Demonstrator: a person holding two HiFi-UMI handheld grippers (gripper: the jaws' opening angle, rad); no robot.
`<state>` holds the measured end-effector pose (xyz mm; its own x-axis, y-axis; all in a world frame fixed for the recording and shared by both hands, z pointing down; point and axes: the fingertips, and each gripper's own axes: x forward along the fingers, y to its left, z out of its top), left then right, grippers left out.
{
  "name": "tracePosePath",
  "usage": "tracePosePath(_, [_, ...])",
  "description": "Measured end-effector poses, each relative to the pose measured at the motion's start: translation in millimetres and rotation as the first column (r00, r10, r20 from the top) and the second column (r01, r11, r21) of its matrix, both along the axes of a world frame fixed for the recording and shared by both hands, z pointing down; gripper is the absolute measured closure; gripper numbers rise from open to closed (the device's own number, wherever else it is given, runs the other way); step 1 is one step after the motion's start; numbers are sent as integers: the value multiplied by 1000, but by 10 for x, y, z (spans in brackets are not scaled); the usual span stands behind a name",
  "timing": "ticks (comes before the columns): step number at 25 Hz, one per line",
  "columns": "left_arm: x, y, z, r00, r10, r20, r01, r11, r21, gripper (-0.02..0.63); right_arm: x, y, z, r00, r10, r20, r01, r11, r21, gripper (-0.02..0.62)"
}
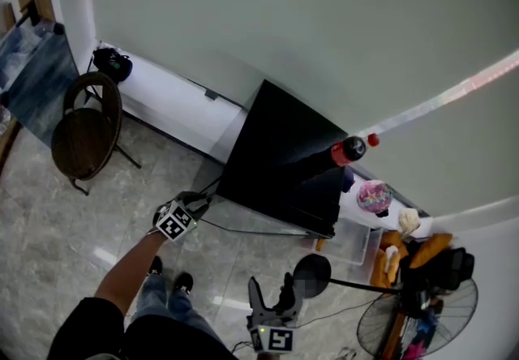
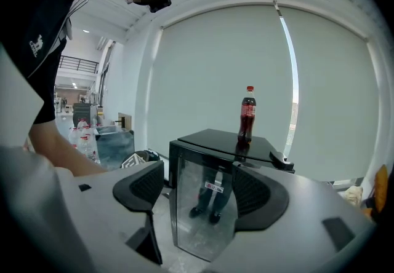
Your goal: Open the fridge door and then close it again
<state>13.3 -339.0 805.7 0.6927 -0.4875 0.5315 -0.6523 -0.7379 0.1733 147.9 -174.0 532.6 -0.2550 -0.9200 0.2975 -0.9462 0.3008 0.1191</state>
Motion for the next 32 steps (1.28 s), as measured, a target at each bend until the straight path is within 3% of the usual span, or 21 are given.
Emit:
tracePosePath(8, [-10, 3, -38, 998, -8, 70, 7, 1000, 14, 511, 40, 47, 54, 1000, -9, 7, 9, 1000, -4, 245])
tracePosePath(13, [-6, 54, -44, 990, 45, 132, -47, 999, 6, 523, 46, 82, 91, 1000, -20, 7, 20, 1000, -15, 245])
tracePosePath(16, [-13, 320, -61, 984, 99, 150, -100, 995, -1, 532, 54, 76, 98, 1000, -27, 8, 27, 1000, -12, 245])
tracePosePath(23, [-12, 954, -52, 986, 63, 157, -63, 998, -9, 540, -89, 35, 206, 995, -95, -32, 95, 995, -8, 258])
tracePosePath(28, [47, 1230, -42, 983, 79, 168, -75, 997, -31, 546, -281, -80, 211, 977, -183, -109, 184, 983, -6, 277])
tracePosePath(32, [122, 1442, -35, 978, 104, 180, -97, 994, -50, 552, -416, -173, 194, 970, -222, -96, 225, 974, 19, 290])
